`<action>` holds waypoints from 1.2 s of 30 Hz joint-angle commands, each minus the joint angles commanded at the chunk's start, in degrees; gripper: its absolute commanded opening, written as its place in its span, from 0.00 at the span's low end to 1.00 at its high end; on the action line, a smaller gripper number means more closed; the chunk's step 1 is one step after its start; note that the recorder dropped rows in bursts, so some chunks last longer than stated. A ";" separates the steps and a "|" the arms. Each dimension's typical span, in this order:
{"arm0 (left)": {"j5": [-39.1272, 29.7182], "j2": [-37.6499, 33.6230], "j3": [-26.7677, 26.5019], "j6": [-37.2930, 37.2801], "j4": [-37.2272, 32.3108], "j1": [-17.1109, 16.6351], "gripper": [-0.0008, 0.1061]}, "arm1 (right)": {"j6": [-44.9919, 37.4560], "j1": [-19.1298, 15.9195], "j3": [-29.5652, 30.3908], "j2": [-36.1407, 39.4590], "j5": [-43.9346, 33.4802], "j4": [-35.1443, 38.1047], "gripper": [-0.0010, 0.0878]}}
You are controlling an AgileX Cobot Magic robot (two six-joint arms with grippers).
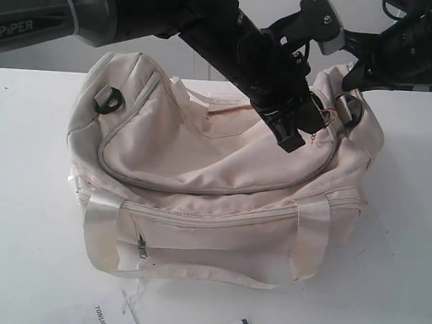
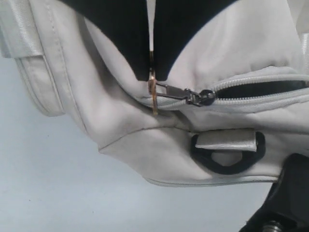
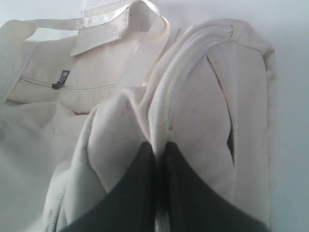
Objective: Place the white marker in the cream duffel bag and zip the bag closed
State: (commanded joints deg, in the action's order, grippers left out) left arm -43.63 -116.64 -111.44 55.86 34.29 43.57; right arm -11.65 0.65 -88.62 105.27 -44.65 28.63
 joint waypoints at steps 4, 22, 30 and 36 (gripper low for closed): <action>-0.70 0.00 0.00 0.82 0.13 0.00 0.01 | 0.00 0.00 0.00 0.00 0.00 0.00 0.01; -10.30 0.00 0.00 8.60 2.98 0.00 0.01 | 0.00 0.00 0.00 0.00 0.00 0.00 0.01; -10.17 0.00 0.00 8.60 2.98 0.00 0.01 | 0.00 0.00 0.00 0.00 0.00 0.00 0.01; -8.09 0.00 0.00 8.60 2.98 0.00 0.01 | 0.00 0.00 0.00 0.00 0.11 0.01 0.01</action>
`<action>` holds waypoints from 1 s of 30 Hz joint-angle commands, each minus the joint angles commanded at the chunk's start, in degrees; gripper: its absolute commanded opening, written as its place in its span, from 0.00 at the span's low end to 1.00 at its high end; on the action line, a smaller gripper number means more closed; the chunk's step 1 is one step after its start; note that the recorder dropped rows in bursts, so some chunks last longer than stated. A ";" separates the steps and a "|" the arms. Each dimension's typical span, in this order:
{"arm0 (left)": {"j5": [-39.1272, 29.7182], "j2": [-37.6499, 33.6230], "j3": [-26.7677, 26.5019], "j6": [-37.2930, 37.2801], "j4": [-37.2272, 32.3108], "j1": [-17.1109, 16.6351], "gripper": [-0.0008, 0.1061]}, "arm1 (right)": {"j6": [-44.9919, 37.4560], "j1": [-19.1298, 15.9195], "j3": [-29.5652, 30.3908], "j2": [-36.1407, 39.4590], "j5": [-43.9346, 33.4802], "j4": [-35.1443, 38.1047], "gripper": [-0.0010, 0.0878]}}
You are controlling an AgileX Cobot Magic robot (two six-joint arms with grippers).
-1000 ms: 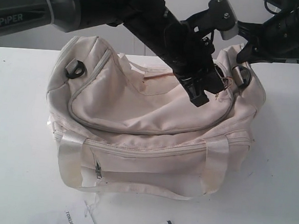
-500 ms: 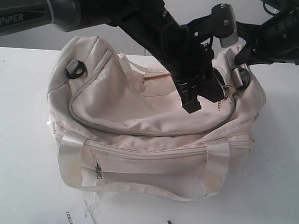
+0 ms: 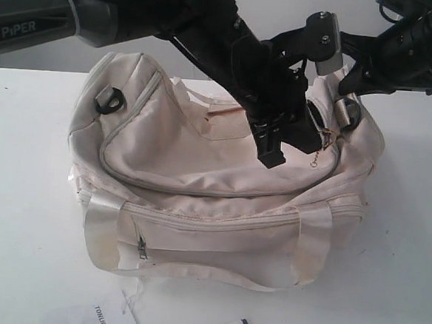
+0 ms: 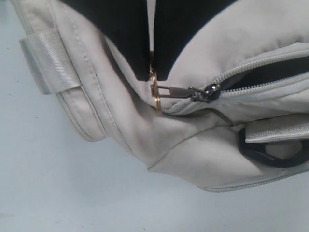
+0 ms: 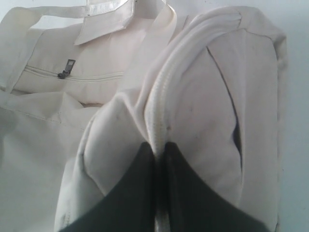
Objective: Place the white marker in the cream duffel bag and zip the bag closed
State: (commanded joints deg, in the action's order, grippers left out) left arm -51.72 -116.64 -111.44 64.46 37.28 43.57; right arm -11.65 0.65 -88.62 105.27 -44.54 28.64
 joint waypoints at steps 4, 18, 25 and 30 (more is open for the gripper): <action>1.05 0.00 0.00 0.00 0.00 0.00 0.01 | 0.00 0.00 0.00 0.00 0.00 0.00 0.01; 1.18 0.00 0.00 0.00 0.00 0.00 0.01 | 0.00 0.00 0.00 0.00 0.00 0.00 0.01; 8.54 0.21 0.00 0.00 0.00 0.00 0.01 | 0.00 0.00 0.00 0.00 0.83 0.00 0.01; 14.62 2.61 0.00 0.00 0.75 0.00 0.01 | 2.05 0.00 0.00 0.11 0.76 0.10 0.01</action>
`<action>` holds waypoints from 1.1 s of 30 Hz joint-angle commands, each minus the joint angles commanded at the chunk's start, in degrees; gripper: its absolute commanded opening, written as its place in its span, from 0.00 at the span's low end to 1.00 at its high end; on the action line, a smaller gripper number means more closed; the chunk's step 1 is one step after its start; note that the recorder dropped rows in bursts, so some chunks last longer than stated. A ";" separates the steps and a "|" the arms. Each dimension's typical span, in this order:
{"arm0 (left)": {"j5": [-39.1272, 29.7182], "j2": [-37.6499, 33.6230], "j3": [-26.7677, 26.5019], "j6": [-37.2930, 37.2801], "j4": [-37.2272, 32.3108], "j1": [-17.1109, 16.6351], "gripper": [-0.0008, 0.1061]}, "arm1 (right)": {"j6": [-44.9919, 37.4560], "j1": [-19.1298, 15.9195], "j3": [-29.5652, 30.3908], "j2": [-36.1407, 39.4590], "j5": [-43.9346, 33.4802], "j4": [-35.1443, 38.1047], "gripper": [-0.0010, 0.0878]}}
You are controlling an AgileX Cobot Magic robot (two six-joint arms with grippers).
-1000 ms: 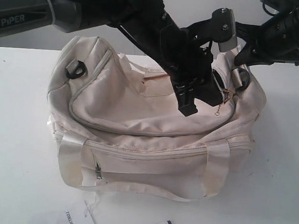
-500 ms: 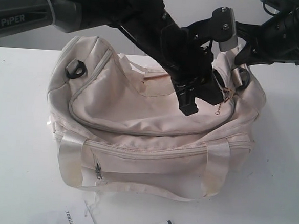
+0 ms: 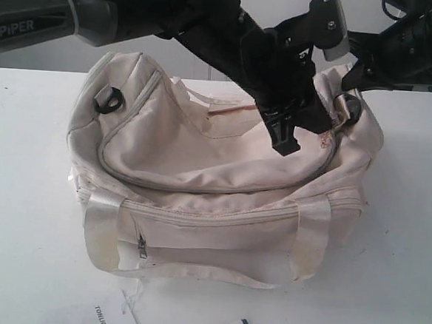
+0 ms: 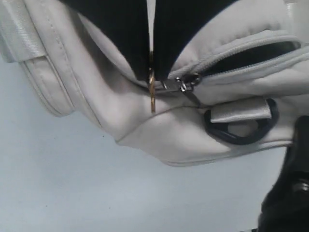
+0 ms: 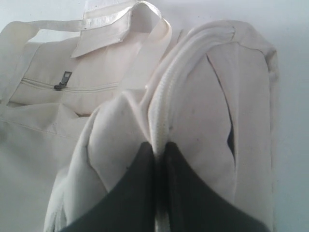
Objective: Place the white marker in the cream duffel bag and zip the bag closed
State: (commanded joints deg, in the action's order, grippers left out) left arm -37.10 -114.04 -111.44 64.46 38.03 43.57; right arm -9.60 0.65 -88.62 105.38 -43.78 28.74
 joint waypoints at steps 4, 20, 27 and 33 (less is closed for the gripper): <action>2.23 1.67 0.00 0.00 0.54 0.00 0.01 | 0.97 0.00 0.00 0.08 0.41 0.11 0.01; 2.25 1.63 0.00 0.00 0.54 0.00 0.01 | 4.03 -0.10 -2.99 -1.19 -4.75 0.01 0.35; 0.60 1.63 0.00 0.00 0.54 0.00 0.01 | 4.03 -0.10 -8.10 -1.83 -10.27 0.12 0.43; 0.19 1.63 0.00 0.00 0.54 0.00 0.01 | 3.37 0.01 -9.26 -1.83 -13.98 0.12 0.43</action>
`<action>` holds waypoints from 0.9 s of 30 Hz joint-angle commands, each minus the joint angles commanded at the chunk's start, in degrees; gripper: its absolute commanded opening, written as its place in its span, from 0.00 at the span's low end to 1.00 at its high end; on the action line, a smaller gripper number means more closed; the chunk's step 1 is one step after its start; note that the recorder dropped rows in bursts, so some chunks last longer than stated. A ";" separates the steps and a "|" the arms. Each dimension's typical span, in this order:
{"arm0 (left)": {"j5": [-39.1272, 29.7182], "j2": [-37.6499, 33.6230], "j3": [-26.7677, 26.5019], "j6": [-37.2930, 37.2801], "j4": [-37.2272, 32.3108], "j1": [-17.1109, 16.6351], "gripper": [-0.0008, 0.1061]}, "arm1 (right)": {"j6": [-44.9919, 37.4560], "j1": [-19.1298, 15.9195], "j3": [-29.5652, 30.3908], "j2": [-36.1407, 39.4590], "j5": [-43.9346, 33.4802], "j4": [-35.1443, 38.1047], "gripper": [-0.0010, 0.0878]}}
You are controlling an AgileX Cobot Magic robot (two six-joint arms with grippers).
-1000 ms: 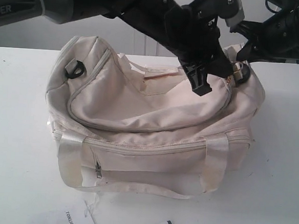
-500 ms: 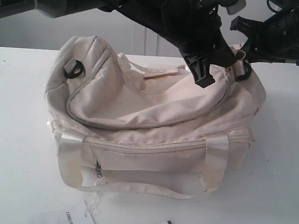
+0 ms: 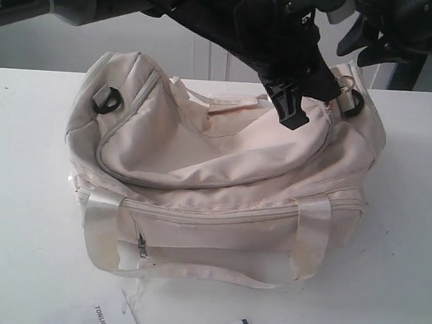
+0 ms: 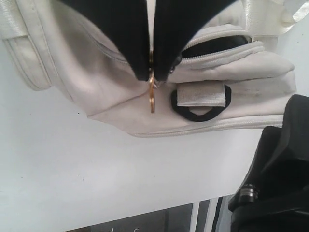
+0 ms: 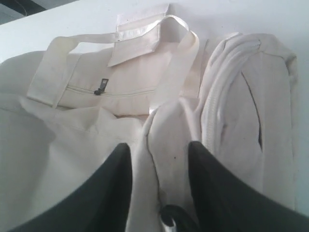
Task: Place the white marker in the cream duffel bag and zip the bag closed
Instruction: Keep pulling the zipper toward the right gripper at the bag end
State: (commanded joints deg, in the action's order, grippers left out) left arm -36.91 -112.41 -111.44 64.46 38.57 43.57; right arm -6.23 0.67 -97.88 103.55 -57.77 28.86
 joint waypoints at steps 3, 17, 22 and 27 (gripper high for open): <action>0.00 0.00 0.00 0.00 0.00 0.00 0.01 | -0.23 0.00 0.00 0.00 -0.75 0.20 0.43; -0.70 0.00 0.00 6.79 0.00 0.00 0.01 | -1.24 2.28 0.00 2.01 -3.40 1.34 0.58; -0.70 0.00 0.00 11.39 0.00 0.00 0.01 | -1.32 2.28 0.00 2.01 -3.85 2.17 0.58; -0.70 0.00 0.00 13.00 0.00 0.00 0.01 | -1.32 2.49 0.00 2.01 -4.56 2.48 0.58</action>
State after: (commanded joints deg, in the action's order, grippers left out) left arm -37.61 -112.41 -111.44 77.46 38.57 43.57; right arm -7.55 3.16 -97.88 105.56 -62.32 31.34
